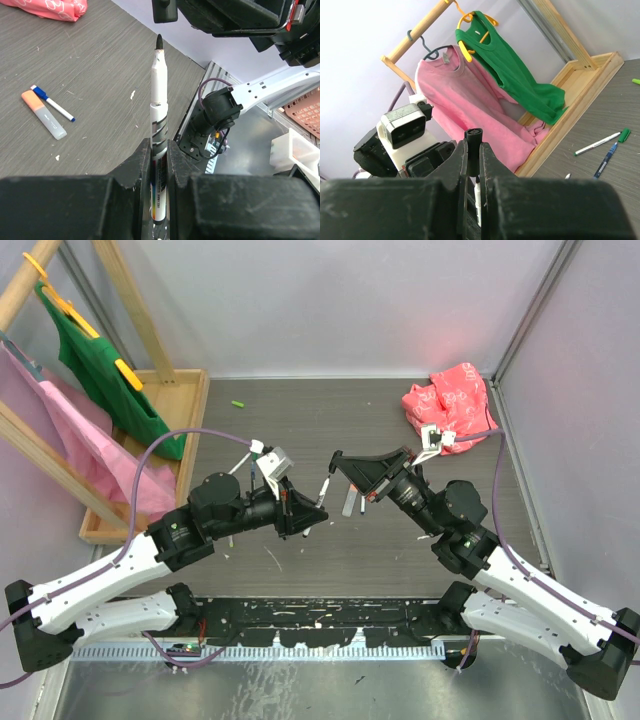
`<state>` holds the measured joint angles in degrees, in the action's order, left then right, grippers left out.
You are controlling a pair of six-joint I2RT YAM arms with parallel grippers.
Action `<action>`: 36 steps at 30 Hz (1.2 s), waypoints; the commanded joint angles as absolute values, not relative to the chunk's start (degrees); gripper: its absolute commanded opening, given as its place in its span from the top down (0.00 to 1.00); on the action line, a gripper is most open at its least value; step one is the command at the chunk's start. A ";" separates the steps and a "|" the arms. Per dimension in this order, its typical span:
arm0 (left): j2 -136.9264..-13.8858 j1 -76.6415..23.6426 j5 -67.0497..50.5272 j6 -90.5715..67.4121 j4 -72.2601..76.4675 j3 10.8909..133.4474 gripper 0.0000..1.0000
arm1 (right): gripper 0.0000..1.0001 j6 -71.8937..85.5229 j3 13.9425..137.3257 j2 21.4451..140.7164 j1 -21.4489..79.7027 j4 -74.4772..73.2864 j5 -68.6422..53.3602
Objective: Insert the pens into the pen caps
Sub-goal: Insert the pen cap onto the pen.
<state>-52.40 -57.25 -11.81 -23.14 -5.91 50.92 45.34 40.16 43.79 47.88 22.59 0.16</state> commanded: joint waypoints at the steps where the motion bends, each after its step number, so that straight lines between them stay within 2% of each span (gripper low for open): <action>1: -51.02 -57.12 -11.96 -23.05 -2.46 50.82 1.00 | 1.00 45.97 40.98 43.84 47.82 25.57 -0.68; 36: -51.23 -57.09 -11.34 -23.04 -2.04 50.98 1.00 | 1.00 47.11 40.07 44.04 47.83 24.52 -3.17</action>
